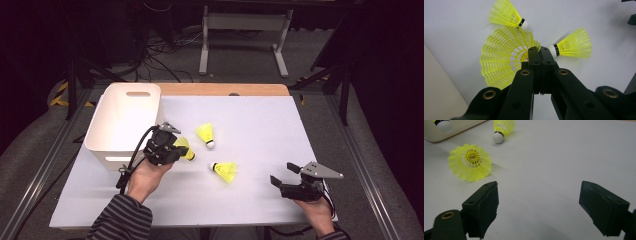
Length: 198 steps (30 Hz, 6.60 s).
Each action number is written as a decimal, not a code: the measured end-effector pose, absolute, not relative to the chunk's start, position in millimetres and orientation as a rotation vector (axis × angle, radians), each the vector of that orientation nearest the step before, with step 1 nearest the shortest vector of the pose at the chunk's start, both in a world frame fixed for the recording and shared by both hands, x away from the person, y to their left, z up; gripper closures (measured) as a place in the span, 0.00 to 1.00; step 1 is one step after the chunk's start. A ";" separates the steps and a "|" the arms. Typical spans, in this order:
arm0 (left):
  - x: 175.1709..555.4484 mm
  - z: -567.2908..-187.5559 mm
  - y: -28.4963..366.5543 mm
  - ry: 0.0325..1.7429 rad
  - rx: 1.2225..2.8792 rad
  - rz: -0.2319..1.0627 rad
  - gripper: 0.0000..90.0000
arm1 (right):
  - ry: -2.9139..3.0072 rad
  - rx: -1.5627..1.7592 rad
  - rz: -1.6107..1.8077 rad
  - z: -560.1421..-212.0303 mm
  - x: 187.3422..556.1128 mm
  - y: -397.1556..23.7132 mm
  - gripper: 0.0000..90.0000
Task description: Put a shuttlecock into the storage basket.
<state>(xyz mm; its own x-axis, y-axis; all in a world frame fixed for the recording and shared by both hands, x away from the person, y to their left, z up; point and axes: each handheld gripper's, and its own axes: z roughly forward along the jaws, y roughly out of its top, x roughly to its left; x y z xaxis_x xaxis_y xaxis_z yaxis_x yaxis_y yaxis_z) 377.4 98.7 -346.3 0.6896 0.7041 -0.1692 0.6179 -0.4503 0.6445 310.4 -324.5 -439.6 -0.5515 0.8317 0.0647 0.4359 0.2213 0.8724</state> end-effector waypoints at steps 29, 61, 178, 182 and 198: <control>376.5 -332.0 109.5 1.014 2.179 0.156 1.00 | 2.083 1.173 1.278 -439.6 310.6 -324.6 0.18; 376.0 -322.5 113.6 1.000 2.171 0.157 1.00 | 2.082 1.170 1.278 -439.5 310.4 -324.2 0.18; 406.5 -264.7 196.1 1.190 1.952 0.326 1.00 | 2.083 1.180 1.289 -439.9 311.4 -325.0 0.18; 407.8 -265.3 202.5 1.208 1.935 0.333 1.00 | 2.082 1.180 1.288 -439.9 311.4 -325.0 0.18; 420.9 -279.4 209.9 1.273 1.937 0.349 1.00 | 2.079 1.179 1.290 -439.6 311.1 -325.1 0.18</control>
<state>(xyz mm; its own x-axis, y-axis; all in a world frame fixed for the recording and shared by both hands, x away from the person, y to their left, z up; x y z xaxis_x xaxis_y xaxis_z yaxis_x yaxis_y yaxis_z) 420.9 209.9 -279.4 0.4614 0.8688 -0.1795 0.6557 -0.1978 0.7286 311.1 -325.1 -439.6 -0.5504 0.8312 0.0777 0.4388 0.2089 0.8739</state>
